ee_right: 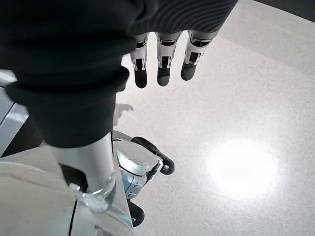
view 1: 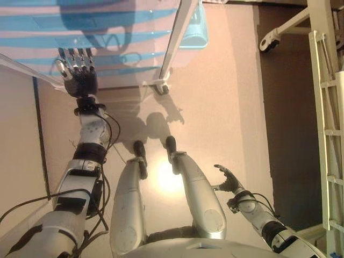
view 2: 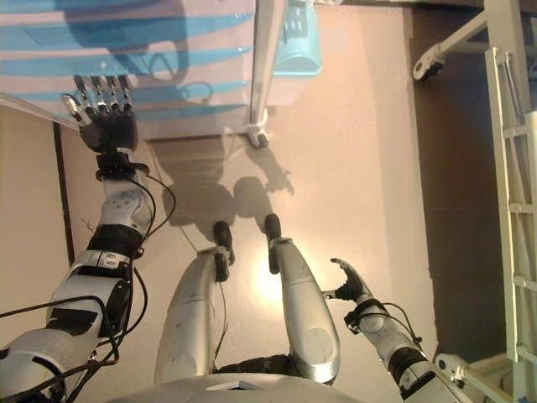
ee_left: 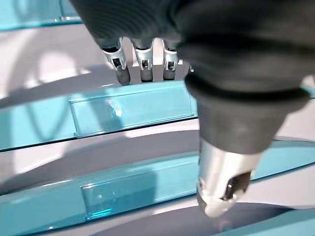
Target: Open the drawer and pick up the medicine
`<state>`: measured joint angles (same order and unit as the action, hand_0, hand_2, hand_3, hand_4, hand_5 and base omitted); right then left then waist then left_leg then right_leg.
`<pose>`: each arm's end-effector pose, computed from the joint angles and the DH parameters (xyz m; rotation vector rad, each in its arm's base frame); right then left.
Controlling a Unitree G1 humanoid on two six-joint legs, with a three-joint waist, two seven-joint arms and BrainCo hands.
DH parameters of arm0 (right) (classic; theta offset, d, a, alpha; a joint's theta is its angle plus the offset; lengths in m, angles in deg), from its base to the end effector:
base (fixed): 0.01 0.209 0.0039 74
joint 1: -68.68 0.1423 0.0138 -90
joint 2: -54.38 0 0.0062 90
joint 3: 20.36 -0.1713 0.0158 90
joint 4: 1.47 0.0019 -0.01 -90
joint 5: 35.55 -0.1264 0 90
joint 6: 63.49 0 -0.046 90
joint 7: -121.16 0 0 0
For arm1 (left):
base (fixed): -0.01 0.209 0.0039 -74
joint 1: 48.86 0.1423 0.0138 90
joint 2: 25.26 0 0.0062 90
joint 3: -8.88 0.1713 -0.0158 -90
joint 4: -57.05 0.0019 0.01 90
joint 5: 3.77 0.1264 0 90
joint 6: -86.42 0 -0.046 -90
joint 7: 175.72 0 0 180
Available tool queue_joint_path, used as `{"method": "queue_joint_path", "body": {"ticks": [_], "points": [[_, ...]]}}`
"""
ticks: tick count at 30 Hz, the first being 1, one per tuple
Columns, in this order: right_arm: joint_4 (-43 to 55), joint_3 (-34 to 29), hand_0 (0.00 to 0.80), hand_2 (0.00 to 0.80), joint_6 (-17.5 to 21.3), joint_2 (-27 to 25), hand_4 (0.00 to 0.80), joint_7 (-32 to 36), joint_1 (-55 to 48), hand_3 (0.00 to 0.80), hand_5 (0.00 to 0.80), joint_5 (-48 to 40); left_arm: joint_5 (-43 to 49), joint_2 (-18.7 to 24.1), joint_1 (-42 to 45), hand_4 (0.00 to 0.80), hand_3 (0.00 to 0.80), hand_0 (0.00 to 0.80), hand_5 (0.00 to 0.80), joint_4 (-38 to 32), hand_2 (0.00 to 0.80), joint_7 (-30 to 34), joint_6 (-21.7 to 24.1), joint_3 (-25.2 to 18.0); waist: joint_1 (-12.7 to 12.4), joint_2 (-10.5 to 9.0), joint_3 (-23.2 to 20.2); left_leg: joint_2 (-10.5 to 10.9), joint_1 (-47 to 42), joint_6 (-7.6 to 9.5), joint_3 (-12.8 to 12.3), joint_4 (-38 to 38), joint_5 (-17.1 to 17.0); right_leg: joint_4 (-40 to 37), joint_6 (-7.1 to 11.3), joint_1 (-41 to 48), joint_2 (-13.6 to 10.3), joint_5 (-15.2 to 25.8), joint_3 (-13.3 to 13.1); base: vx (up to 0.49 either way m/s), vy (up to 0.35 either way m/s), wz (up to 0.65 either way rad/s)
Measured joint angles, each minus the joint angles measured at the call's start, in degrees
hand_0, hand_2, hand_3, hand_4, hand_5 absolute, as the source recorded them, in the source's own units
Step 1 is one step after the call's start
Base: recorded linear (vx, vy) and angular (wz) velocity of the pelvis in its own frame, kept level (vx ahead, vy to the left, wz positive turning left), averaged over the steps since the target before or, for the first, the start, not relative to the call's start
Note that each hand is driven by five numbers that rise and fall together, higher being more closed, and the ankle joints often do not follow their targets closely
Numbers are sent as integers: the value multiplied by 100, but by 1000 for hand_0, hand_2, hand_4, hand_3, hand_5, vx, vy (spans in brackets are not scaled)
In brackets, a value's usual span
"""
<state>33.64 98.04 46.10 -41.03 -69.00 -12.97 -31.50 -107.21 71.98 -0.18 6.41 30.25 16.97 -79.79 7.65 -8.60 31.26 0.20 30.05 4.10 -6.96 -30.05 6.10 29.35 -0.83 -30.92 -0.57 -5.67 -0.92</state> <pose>0.1539 -0.2018 -0.0510 -0.6426 0.4825 0.2359 0.3049 0.2280 0.1364 -1.2768 -0.6776 -0.1131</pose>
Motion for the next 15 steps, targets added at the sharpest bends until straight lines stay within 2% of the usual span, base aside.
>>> {"method": "queue_joint_path", "body": {"ticks": [1,2,3,10,15], "points": [[-5,-4,0,0,-14,-1,0,17,-16,0,0,0,15,8,42,367,367,367,367,0,367,-4,-46,10,-10,0,0,14,-69,2,-8,78,-28,-75,23,64,-9,15,-8,0,0,0],[-8,-12,0,0,-29,-1,0,36,-28,0,0,4,22,7,72,649,649,649,649,0,649,-4,-86,18,-19,0,0,28,-145,5,-19,140,-50,-129,29,126,-25,20,-7,0,0,0],[-4,-17,0,0,-47,-5,0,38,-45,0,0,11,57,4,127,800,800,800,800,0,800,-3,-161,20,-29,0,0,43,-222,10,-44,217,-67,-168,31,187,-44,21,-10,0,0,0],[-67,-18,0,0,-72,-33,0,103,-64,0,0,59,112,35,318,800,800,800,800,18,800,23,-715,79,-117,3,2,97,-641,49,-128,562,-120,-345,32,530,-101,21,-22,3,2,4],[-72,-16,0,0,-75,-49,0,175,-63,0,0,58,-525,35,361,800,800,800,800,21,800,289,-840,309,-117,3,2,103,-739,83,-207,644,-141,-339,32,587,-122,21,-38,-37,-39,5]]}}
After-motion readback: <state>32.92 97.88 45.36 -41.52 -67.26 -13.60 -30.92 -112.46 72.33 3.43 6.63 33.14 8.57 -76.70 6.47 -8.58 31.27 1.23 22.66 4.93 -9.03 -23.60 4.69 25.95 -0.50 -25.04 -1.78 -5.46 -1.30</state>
